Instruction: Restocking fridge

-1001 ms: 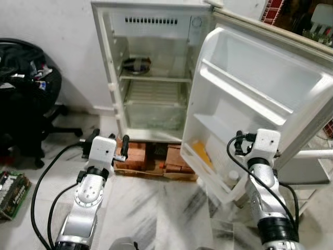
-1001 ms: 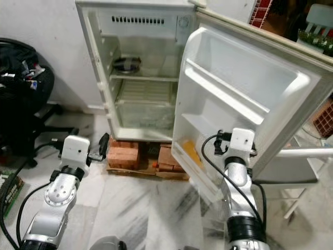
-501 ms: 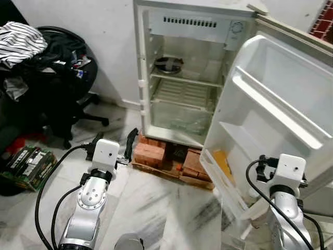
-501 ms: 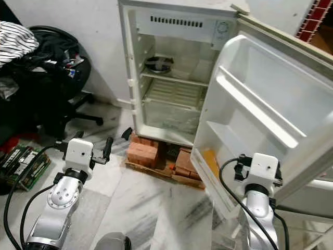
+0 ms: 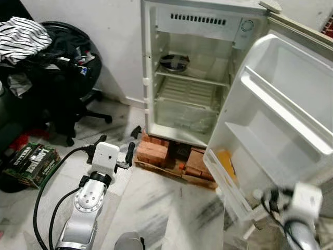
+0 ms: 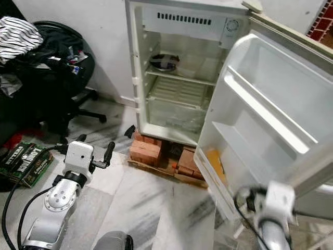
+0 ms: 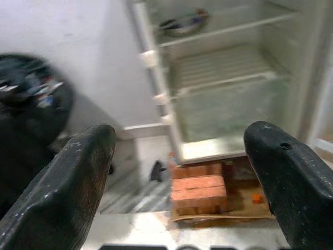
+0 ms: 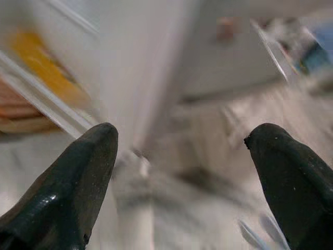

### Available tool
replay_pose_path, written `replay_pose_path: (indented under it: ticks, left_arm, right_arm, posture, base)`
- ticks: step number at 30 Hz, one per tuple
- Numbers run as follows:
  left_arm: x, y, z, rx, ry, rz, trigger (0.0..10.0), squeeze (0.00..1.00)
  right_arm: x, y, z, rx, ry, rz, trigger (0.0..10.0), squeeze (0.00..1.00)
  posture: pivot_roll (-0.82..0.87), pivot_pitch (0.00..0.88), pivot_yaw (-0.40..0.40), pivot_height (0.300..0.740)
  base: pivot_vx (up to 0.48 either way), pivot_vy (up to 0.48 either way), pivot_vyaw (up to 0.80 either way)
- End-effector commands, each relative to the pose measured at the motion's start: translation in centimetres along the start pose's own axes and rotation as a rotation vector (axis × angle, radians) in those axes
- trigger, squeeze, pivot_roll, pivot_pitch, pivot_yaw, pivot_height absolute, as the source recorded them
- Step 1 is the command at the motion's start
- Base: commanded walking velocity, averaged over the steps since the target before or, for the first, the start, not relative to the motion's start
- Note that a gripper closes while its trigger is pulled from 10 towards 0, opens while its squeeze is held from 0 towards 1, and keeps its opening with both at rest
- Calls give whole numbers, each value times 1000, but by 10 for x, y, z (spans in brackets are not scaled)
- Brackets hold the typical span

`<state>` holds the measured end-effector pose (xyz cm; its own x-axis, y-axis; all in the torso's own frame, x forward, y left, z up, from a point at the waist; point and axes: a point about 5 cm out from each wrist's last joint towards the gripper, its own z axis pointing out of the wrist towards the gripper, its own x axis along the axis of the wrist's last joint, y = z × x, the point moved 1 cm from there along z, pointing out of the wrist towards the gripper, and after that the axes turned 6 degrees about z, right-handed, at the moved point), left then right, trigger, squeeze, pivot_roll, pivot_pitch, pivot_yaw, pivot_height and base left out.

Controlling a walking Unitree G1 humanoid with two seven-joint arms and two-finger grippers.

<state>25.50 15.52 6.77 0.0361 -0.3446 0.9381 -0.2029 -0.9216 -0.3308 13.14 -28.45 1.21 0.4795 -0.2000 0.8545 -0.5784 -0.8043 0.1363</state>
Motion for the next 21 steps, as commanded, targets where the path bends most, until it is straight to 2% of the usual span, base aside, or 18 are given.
replay_pose_path:
  ticks: [1,3,7,11,12,14,16,17,19,20,21]
  left_arm:
    - [3,4,2,-31,9,1,10000,0]
    - [4,5,4,-41,15,2,10000,0]
    - [9,8,13,-61,24,9,10000,0]
    - [6,6,15,-74,-3,13,10000,0]
    - [6,6,15,-74,-3,13,10000,0]
    - [4,5,13,-72,-16,18,10000,0]
    - [-1,5,8,-68,-41,18,10000,0]
    - [-4,4,4,-61,-51,17,10000,0]
    - [-4,5,3,-54,-54,17,10000,0]
    - [-4,6,1,-50,-60,12,10000,0]
    - [-4,6,1,-50,-60,12,10000,0]
  right_arm:
    - [9,6,-3,-37,54,16,10000,0]
    - [6,10,-3,-58,51,19,10000,0]
    - [36,4,24,-54,189,75,10000,0]
    - [97,-26,50,16,363,115,10000,0]
    - [97,-26,50,16,363,115,10000,0]
    - [112,-37,54,56,390,127,10000,0]
    - [136,-54,59,116,442,148,10000,0]
    - [155,-67,60,169,479,169,10000,0]
    - [167,-78,61,229,500,185,10000,0]
    - [179,-93,60,320,521,204,10000,0]
    - [179,-93,60,320,521,204,10000,0]
  posture:
    - [1,36,37,740]
    - [-2,33,45,740]
    - [0,20,63,740]
    - [31,10,54,740]
    - [31,10,54,740]
    - [48,7,46,740]
    - [71,4,34,740]
    - [82,3,27,740]
    - [92,2,22,740]
    - [101,0,18,740]
    - [101,0,18,740]
  base:
    - [0,0,0]
    - [0,0,0]
    - [0,0,0]
    - [0,0,0]
    - [0,0,0]
    - [0,0,0]
    - [0,0,0]
    - [0,0,0]
    - [0,0,0]
    - [0,0,0]
    - [0,0,0]
